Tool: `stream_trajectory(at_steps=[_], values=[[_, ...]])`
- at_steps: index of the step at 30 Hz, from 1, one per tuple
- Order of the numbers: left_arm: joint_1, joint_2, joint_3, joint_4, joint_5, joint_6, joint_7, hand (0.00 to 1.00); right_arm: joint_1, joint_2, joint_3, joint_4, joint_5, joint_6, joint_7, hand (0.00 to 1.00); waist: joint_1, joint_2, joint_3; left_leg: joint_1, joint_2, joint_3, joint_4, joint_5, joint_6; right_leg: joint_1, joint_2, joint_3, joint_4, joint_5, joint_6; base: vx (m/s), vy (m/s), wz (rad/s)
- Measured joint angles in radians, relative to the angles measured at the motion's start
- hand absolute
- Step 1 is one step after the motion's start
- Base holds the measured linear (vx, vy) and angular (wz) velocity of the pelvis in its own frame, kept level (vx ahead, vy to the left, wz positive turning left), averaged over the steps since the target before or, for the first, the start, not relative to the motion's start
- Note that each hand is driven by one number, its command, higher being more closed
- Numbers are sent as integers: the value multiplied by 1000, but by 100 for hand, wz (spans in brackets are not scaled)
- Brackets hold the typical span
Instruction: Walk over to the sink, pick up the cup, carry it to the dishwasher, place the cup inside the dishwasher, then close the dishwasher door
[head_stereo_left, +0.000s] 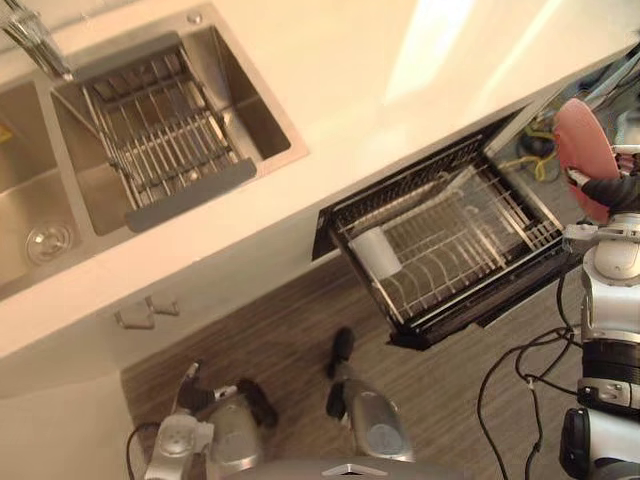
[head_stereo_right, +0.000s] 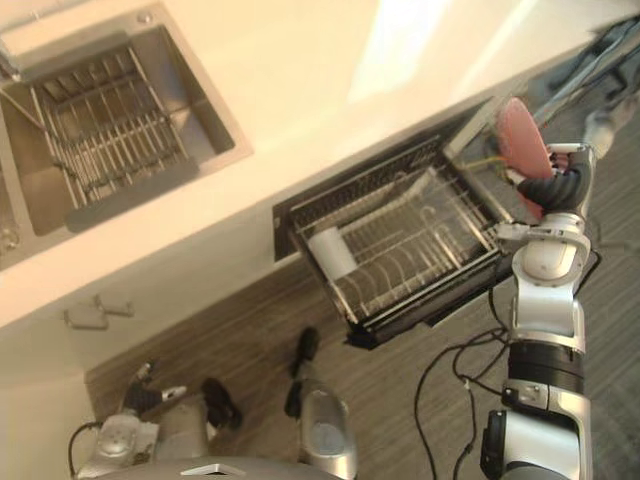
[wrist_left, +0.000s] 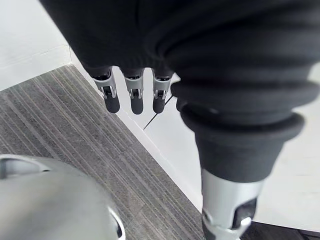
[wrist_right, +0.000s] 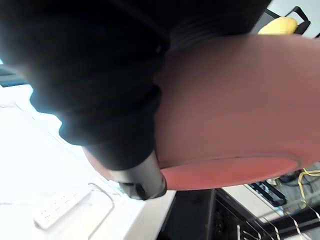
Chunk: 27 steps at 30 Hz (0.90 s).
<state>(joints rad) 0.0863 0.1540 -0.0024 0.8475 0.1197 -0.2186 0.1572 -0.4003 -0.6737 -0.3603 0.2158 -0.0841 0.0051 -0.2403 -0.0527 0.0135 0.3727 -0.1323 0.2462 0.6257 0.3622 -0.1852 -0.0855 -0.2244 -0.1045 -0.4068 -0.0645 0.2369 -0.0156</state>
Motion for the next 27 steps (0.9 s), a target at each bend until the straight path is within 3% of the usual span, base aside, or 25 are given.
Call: stream_trajectory(at_steps=[9,14,20,23,27], values=[[-50,-10,-10,-1,-12,-18,10,0,-127,-1,88,155,20,-2,0,100,-6,43,82,-78,-67,-46,-16,8,39,-62,-57,-5,7,33,21,-22,51,15],[-64,-10,-27,-2,-40,-24,10,0,-204,-3,157,257,49,-2,14,100,5,68,96,-120,-99,-48,-25,15,58,-109,-84,-3,12,48,25,-15,50,10],[-80,-16,-72,-3,-60,-33,9,0,-260,-9,207,363,46,-2,17,100,21,115,117,-134,-133,-51,-53,28,75,-131,-110,-4,18,54,32,-13,33,8],[-96,-17,-87,-3,-78,-31,9,0,-295,-20,240,409,38,-2,8,100,21,131,122,-152,-153,-51,-72,42,85,-160,-128,-2,29,56,34,-30,26,9],[-100,-17,-111,-3,-99,-31,10,0,-348,-70,242,472,-2,-1,-66,100,25,154,124,-155,-173,-53,-88,52,94,-172,-146,-1,39,58,37,-21,29,6]])
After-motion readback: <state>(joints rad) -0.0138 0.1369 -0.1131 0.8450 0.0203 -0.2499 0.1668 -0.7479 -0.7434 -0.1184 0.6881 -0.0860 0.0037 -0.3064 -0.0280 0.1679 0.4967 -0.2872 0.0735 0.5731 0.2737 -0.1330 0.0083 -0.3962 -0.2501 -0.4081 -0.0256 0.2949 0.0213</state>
